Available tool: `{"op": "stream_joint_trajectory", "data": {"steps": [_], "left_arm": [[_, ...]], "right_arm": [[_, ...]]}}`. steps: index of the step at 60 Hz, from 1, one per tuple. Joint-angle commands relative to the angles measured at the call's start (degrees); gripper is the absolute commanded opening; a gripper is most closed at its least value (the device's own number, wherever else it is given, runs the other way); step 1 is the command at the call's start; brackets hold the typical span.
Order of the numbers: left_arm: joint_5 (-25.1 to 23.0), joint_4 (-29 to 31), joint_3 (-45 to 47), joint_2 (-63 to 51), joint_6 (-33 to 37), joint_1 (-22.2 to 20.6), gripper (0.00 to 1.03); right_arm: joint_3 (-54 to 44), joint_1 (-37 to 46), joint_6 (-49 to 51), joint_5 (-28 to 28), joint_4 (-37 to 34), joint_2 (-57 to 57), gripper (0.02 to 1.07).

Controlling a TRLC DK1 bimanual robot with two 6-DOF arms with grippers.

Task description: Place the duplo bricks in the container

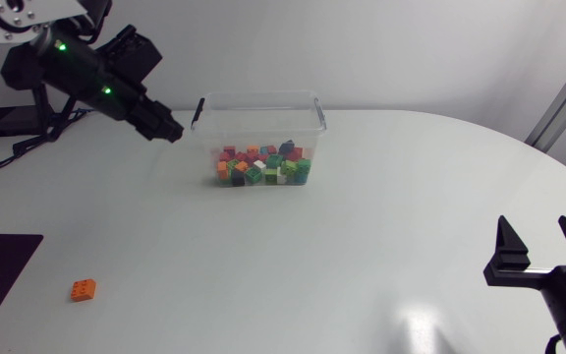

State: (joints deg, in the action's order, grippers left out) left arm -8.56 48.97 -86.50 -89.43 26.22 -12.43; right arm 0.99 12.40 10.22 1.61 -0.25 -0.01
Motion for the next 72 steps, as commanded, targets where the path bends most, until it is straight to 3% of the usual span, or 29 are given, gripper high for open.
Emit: {"op": "stream_joint_trajectory", "data": {"steps": [1,13,26,33,41,44,48,50,57,66,72], "left_arm": [[-0.1,-0.9,-5.1,-5.3,-3.1,-1.3,0.32],[-1.6,-8.2,-13.2,-13.8,-6.0,-3.0,0.32],[-2.7,-10.7,-23.7,-21.8,-9.2,-3.6,0.32],[-2.8,-15.7,-27.0,-25.3,-11.2,-3.6,0.32],[-2.8,-15.7,-32.3,-30.8,-11.2,-4.0,0.35],[-2.6,-14.7,-35.2,-33.7,-11.3,-4.2,0.49],[-0.2,-13.8,-37.9,-36.4,-10.8,-4.8,0.90],[0.4,-12.5,-39.2,-37.5,-10.5,-5.0,0.97],[2.1,-9.3,-40.9,-37.7,-9.6,-5.2,0.98],[4.1,1.1,-41.6,-32.9,-7.5,-3.7,0.98],[4.8,5.0,-38.1,-27.9,-6.1,-1.9,0.98]], "right_arm": [[-1.0,-0.5,-1.3,-0.6,-0.2,-0.3,1.02],[-1.0,-0.5,-1.3,-0.6,-0.2,-0.3,1.02],[-1.0,-0.5,-1.3,-0.6,-0.2,-0.3,1.02],[-1.0,-0.5,-1.3,-0.6,-0.2,-0.3,1.02],[-1.0,-0.5,-1.3,-0.6,-0.2,-0.3,1.02],[-1.0,-0.5,-1.3,-0.6,-0.2,-0.3,1.02],[-1.0,-0.5,-1.3,-0.6,-0.2,-0.3,1.02],[-1.0,-0.5,-1.3,-0.6,-0.2,-0.3,1.02],[-1.0,-0.5,-1.3,-0.6,-0.2,-0.3,1.02],[-1.0,-0.5,-1.3,-0.6,-0.2,-0.3,1.02],[-1.0,-0.5,-1.4,-0.6,-0.2,-0.3,1.02]]}}
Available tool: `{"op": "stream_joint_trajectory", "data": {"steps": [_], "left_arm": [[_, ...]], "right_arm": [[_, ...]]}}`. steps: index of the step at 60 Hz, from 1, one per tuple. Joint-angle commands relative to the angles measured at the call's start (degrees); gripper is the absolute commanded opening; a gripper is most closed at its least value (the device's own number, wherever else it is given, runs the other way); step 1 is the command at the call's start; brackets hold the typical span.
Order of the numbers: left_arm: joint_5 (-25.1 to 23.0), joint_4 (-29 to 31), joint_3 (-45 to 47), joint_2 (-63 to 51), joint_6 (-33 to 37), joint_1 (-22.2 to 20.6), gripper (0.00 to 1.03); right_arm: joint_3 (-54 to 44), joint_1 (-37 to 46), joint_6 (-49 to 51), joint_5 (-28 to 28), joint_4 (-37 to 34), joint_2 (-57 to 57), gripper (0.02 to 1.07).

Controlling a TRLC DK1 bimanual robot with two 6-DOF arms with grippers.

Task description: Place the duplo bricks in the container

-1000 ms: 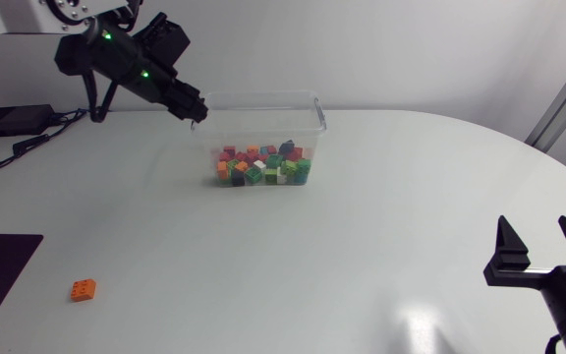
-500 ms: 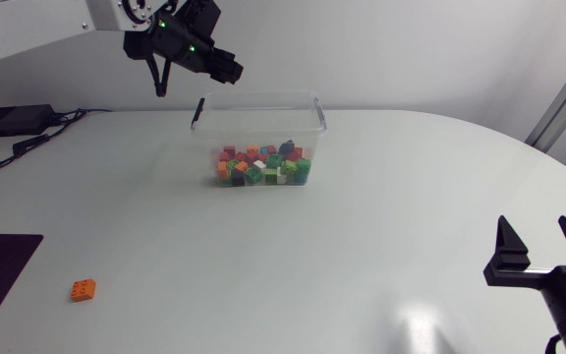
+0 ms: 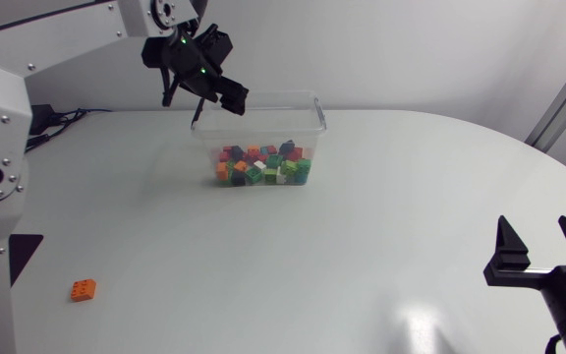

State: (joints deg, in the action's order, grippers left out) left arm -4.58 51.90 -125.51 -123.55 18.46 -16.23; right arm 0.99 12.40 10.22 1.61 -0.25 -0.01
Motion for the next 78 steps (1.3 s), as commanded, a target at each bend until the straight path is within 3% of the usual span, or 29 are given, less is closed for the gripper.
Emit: {"op": "stream_joint_trajectory", "data": {"steps": [1,14,20,33,49,67,78], "left_arm": [[1.0,3.0,2.9,8.4,2.5,2.6,0.98],[3.4,3.7,24.0,25.2,7.9,8.4,0.98],[3.8,3.7,36.4,33.5,13.8,12.0,0.98],[4.7,3.1,56.3,40.5,27.8,18.8,0.98],[5.9,0.9,64.6,37.4,45.4,28.9,0.98],[7.8,-3.7,77.3,39.9,67.2,30.6,0.98],[7.7,-8.4,82.0,41.7,75.5,32.0,0.98]], "right_arm": [[-1.0,-0.5,-1.3,-0.6,-0.2,-0.3,1.02],[-1.0,-0.5,-1.3,-0.6,-0.2,-0.3,1.02],[-1.0,-0.5,-1.4,-0.6,-0.2,-0.3,1.02],[-1.0,-0.5,-1.3,-0.6,-0.2,-0.3,1.02],[-1.0,-0.5,-1.3,-0.6,-0.2,-0.3,1.02],[-1.0,-0.5,-1.3,-0.6,-0.2,-0.3,1.02],[-1.0,-0.5,-1.3,-0.6,-0.2,-0.3,1.02]]}}
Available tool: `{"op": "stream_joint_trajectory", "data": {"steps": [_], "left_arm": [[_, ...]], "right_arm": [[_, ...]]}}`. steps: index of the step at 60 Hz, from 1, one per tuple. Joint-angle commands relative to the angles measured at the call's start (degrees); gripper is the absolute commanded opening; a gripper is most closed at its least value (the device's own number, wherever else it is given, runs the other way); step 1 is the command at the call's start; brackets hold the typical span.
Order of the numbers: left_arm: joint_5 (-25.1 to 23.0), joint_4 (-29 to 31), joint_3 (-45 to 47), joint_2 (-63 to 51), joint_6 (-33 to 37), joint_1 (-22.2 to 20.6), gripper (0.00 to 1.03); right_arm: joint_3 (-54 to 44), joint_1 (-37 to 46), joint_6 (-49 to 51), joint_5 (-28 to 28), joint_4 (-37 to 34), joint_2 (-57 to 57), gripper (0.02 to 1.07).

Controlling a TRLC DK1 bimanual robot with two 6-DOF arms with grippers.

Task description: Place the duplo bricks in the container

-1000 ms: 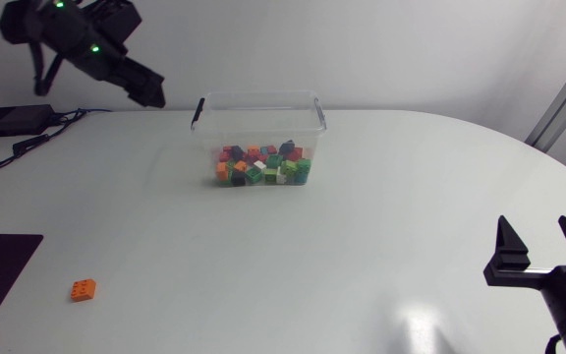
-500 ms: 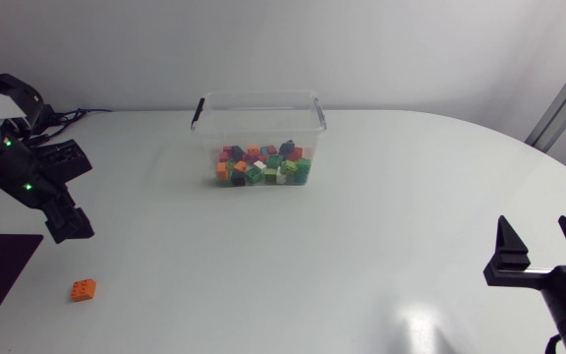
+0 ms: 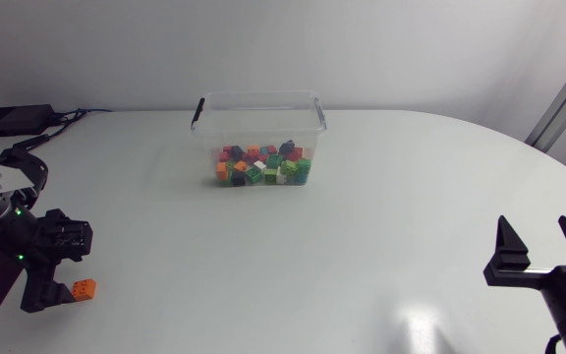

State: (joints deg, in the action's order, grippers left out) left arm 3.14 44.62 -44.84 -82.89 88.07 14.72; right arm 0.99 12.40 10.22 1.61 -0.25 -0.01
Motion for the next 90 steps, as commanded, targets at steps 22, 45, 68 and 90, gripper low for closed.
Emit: {"op": "stream_joint_trajectory", "data": {"steps": [22,45,68,90], "left_arm": [[-3.3,-3.6,1.5,-5.1,9.6,2.5,0.97],[-3.8,-6.2,2.8,-10.4,9.0,2.7,0.29],[-3.2,2.9,-4.1,-8.4,2.7,-1.2,0.28],[-11.3,12.5,-13.9,-3.5,-12.1,-12.8,0.28]], "right_arm": [[-1.0,-0.5,-1.3,-0.6,-0.2,-0.3,1.02],[-1.0,-0.5,-1.3,-0.6,-0.2,-0.3,1.02],[-1.0,-0.5,-1.3,-0.6,-0.2,-0.3,1.02],[-1.0,-0.5,-1.3,-0.6,-0.2,-0.3,1.02]]}}
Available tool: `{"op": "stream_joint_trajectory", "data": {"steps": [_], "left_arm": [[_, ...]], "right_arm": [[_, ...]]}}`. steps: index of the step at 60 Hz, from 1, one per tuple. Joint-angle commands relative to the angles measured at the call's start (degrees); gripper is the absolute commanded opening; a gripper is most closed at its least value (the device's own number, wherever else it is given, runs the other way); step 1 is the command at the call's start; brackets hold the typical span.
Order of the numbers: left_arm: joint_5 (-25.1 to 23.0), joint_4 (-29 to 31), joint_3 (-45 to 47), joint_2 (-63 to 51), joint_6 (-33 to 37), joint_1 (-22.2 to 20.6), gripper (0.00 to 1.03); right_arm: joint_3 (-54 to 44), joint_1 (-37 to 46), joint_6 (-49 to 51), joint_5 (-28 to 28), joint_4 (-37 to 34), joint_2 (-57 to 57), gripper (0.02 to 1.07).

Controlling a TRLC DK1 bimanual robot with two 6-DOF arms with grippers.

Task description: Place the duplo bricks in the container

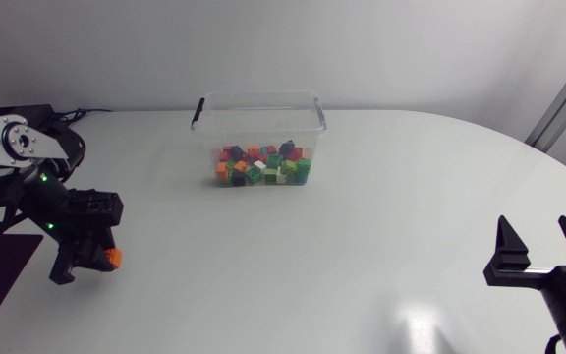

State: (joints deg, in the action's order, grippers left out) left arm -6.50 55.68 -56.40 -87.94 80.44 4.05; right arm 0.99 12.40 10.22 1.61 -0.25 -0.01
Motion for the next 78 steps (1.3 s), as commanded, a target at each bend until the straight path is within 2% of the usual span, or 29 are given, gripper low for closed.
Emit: {"op": "stream_joint_trajectory", "data": {"steps": [1,11,20,32,45,54,65,70,78], "left_arm": [[-2.3,1.5,-2.9,1.6,-5.7,-3.3,0.28],[-6.4,1.2,-8.5,1.6,-15.0,-8.6,0.28],[-9.8,0.5,-14.5,-0.1,-22.7,-11.3,0.28],[-11.5,-3.8,-24.8,-4.3,-34.7,-13.4,0.28],[-11.5,-12.3,-38.3,-12.1,-47.1,-14.2,0.28],[-11.5,-13.1,-47.3,-18.1,-50.7,-16.4,0.28],[-11.4,-17.4,-56.0,-24.5,-56.6,-17.1,0.28],[-11.2,-18.2,-58.1,-26.7,-57.0,-17.3,0.28],[-9.2,-23.0,-58.7,-29.7,-58.6,-17.4,0.30]], "right_arm": [[-1.0,-0.5,-1.3,-0.6,-0.2,-0.3,1.02],[-1.0,-0.5,-1.3,-0.6,-0.2,-0.3,1.02],[-1.0,-0.5,-1.3,-0.6,-0.2,-0.3,1.02],[-1.0,-0.5,-1.3,-0.6,-0.2,-0.3,1.02],[-1.0,-0.5,-1.3,-0.6,-0.2,-0.3,1.02],[-1.0,-0.5,-1.3,-0.6,-0.2,-0.3,1.02],[-1.0,-0.5,-1.3,-0.6,-0.2,-0.3,1.02],[-1.0,-0.5,-1.3,-0.6,-0.2,-0.3,1.02],[-1.0,-0.5,-1.3,-0.6,-0.2,-0.3,1.02]]}}
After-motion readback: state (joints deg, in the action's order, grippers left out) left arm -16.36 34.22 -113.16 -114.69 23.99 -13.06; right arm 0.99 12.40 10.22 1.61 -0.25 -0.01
